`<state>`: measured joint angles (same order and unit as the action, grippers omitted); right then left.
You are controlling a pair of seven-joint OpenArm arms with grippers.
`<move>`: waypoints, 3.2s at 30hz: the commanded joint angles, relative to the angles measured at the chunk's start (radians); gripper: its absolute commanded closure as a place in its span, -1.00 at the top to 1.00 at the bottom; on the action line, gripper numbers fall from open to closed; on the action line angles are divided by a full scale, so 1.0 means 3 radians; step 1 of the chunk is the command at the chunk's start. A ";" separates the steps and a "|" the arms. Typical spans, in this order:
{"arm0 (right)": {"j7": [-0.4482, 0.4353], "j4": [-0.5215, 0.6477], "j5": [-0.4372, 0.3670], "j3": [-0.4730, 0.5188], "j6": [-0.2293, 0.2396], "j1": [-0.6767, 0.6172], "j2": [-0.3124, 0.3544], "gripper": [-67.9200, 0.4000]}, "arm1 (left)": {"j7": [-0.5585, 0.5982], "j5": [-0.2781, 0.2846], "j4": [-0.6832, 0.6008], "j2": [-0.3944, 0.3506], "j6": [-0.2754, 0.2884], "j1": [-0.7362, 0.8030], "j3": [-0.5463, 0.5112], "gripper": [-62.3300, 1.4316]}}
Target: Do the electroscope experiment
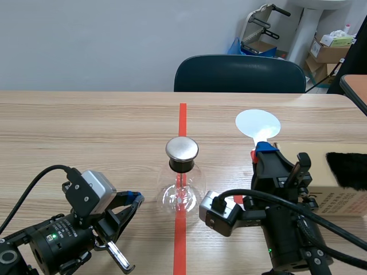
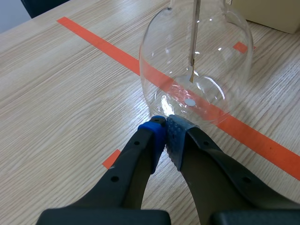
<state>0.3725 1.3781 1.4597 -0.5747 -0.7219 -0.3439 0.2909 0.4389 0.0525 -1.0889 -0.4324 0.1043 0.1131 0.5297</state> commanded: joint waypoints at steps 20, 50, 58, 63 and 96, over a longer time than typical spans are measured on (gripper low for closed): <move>0.0019 0.0064 0.0004 -0.0003 -0.0192 0.0047 -0.0001 -0.94 | 0.0032 0.0022 -0.0057 0.0017 -0.0017 -0.0027 -0.0003 -0.85; -0.0474 0.0064 0.0004 -0.0003 -0.0203 0.0047 0.0000 -0.94 | -0.0071 0.0020 -0.0057 0.0015 -0.0018 -0.0028 -0.0003 -0.85; -0.1111 0.0064 0.0004 -0.0003 -0.0203 0.0047 0.0000 -0.94 | -0.0093 0.0020 -0.0057 0.0017 -0.0018 -0.0028 -0.0003 -0.85; -0.1513 0.0064 0.0004 -0.0003 -0.0203 0.0047 -0.0001 -0.94 | -0.0093 0.0020 -0.0057 0.0017 -0.0018 -0.0028 -0.0003 -0.85; -0.1489 0.0201 0.0004 -0.0003 -0.0203 0.0005 0.0008 -0.94 | -0.0094 0.0023 -0.0057 0.0017 -0.0018 -0.0028 -0.0003 -0.85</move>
<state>-0.0860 1.4139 1.4597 -0.5747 -0.7219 -0.3443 0.2909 0.3969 0.0525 -1.0889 -0.4324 0.1036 0.1131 0.5297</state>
